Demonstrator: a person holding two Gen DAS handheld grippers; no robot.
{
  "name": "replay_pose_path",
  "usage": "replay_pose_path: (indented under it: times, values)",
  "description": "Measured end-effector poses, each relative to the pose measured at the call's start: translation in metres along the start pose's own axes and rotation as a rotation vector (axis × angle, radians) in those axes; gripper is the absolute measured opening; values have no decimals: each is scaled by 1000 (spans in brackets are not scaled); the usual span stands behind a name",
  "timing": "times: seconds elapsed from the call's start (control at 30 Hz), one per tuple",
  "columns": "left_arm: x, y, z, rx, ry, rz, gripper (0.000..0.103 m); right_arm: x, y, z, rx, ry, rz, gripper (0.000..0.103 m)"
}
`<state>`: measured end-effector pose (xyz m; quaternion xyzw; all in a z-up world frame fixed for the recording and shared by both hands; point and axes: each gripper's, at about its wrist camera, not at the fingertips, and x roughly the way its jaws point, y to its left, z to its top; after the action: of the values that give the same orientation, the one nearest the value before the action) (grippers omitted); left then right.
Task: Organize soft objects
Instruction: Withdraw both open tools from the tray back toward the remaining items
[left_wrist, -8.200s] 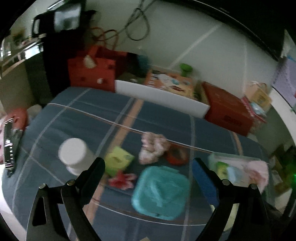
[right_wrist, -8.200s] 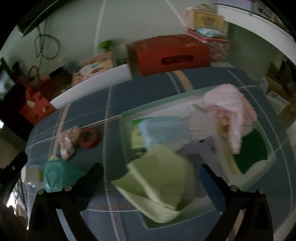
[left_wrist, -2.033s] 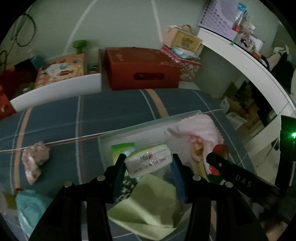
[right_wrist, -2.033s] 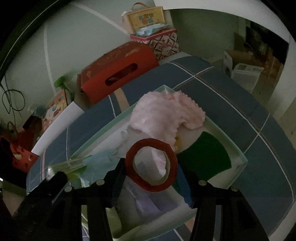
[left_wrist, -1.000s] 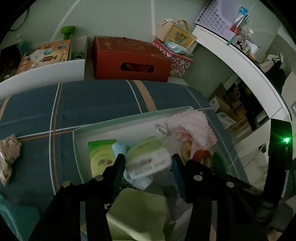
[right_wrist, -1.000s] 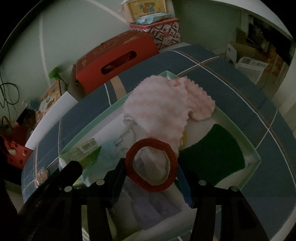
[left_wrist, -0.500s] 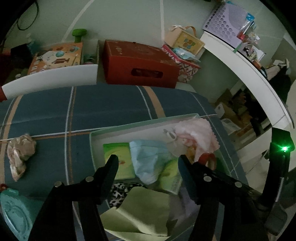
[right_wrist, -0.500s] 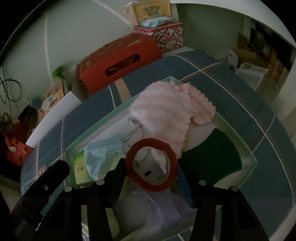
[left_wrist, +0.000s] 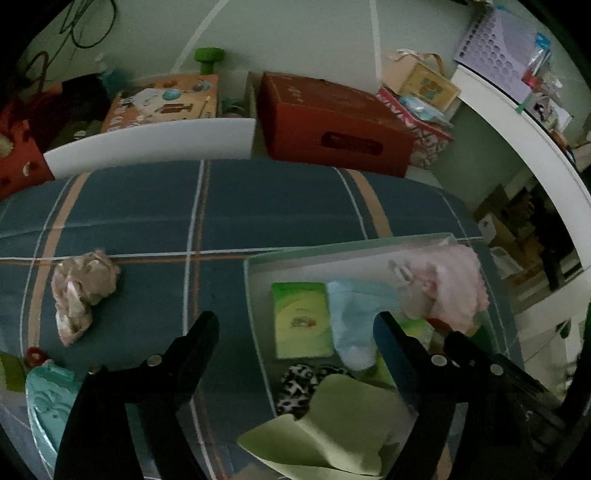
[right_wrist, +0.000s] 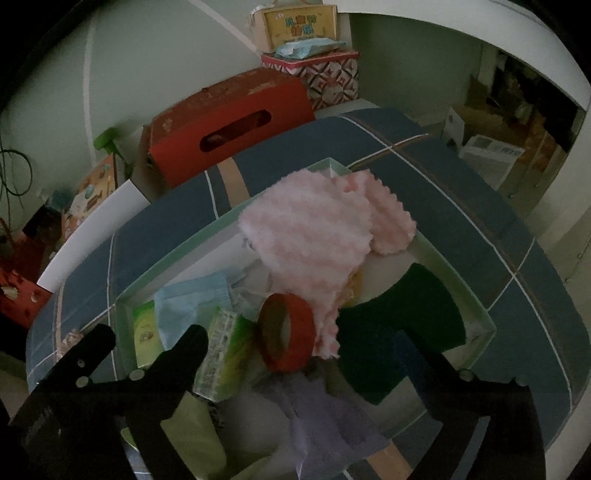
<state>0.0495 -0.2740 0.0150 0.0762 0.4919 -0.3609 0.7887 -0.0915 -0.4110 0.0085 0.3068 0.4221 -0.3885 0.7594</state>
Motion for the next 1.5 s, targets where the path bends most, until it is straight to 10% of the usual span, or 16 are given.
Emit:
replay_pose_path:
  times: [0.93,1.5]
  values:
    - [-25,7,5,23,-41,30,91,-13,23,-2,-70,-14,-15,103]
    - [-115,83,9,-45,-176,220,91,-33,99,-23,-251,-26,75,103]
